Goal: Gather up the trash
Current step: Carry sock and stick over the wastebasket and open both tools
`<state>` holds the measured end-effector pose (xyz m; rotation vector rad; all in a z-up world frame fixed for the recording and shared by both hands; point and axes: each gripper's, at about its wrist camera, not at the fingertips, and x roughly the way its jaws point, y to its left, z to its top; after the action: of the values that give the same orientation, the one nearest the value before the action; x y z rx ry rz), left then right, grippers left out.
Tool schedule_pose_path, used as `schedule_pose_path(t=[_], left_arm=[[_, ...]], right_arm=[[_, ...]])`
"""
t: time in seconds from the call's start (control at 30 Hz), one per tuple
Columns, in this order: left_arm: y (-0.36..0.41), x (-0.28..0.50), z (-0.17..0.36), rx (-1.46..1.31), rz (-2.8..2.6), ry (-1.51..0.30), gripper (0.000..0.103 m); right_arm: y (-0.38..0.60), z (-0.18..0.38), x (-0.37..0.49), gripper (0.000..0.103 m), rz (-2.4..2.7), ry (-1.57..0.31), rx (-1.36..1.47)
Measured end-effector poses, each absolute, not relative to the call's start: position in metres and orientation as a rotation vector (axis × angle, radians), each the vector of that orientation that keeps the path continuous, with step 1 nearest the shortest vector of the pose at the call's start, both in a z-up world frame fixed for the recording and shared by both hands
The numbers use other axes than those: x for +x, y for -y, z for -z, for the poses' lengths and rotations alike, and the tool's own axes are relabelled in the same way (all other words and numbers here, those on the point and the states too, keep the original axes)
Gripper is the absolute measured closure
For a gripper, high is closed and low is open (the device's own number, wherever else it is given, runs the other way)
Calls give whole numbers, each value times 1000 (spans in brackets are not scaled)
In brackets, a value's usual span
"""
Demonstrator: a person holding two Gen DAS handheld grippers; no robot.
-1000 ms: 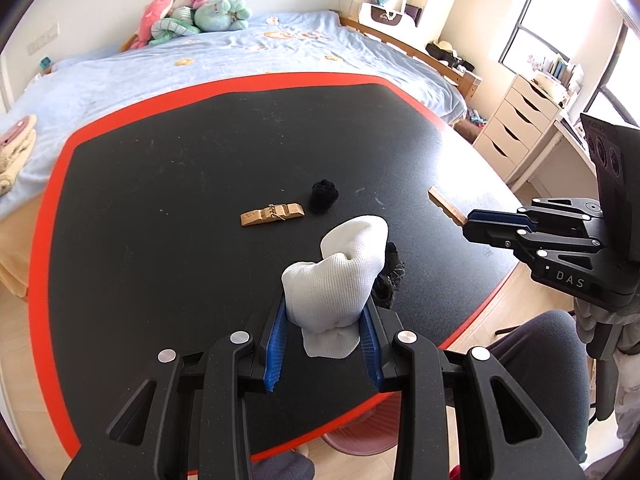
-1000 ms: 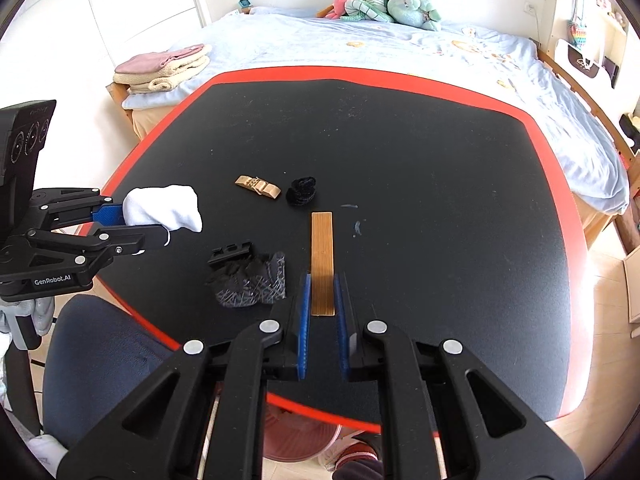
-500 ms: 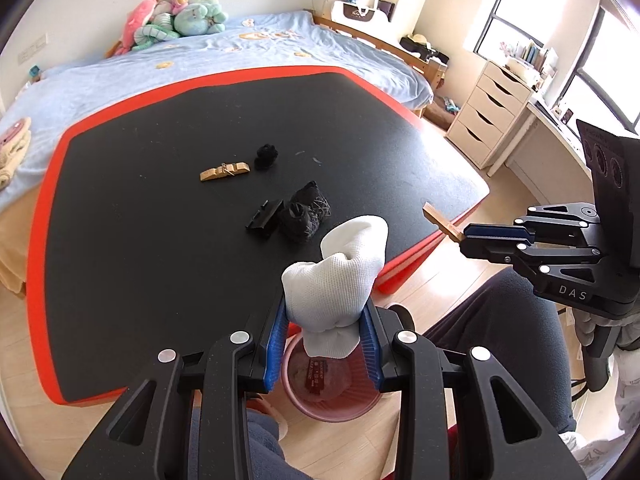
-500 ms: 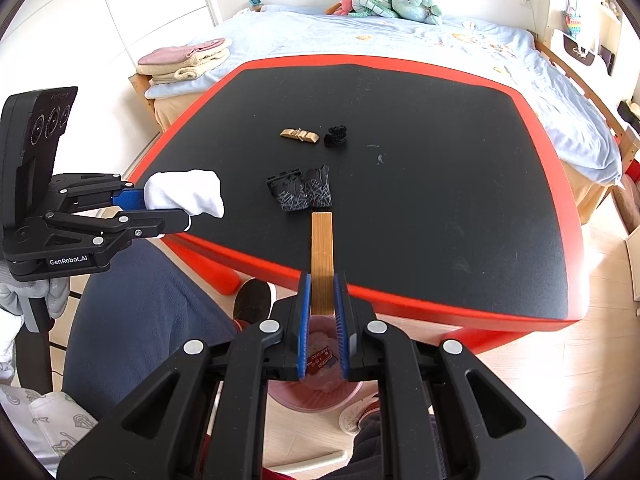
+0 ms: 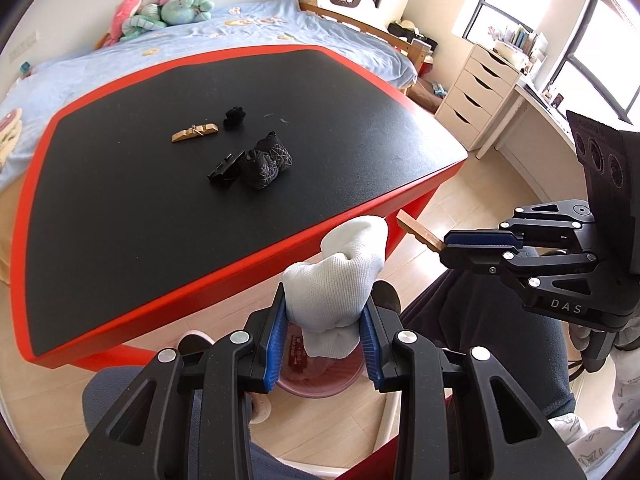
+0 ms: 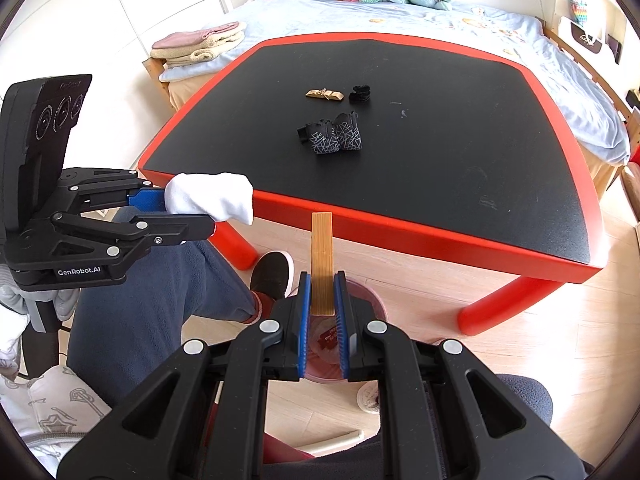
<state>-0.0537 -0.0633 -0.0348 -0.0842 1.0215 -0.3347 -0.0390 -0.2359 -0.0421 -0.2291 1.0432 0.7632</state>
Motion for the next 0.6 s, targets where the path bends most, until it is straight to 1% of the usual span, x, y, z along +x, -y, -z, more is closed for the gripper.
schedule_pose_path(t=[0.07,0.1,0.13,0.17,0.2,0.23,0.27,0.3,0.33,0.6], left_arm=[[63,-53,36,-81,332,-1026,67],[63,-53,36,-84,332,-1026,62],[62,-53,37,-86,329,-1026,50],[61,-52,37,-88,323,-1022,41],[60,-53,36,-92,312,-1012,21],[58,-53,35,-98,299,-996,12],[56,-53,34,-103,291,-990,12],[54,-53,35,-104,282,-994,10],[52,-52,35,-104,270,-993,8],[41,-52,35,-122,234,-989,8]], right_arm=[[237,42,-39,91,-775,-1044,-226],[238,43,-38,90,-770,-1045,-226],[239,43,-39,75,-765,-1043,-227],[241,43,-38,42,-755,-1036,-228],[243,43,-37,25,-741,-1024,-223],[246,42,-36,11,-733,-1016,-213],[248,42,-35,10,-728,-1019,-206],[249,43,-34,9,-716,-1024,-207],[250,45,-33,4,-703,-1025,-211],[252,50,-31,3,-694,-1037,-205]])
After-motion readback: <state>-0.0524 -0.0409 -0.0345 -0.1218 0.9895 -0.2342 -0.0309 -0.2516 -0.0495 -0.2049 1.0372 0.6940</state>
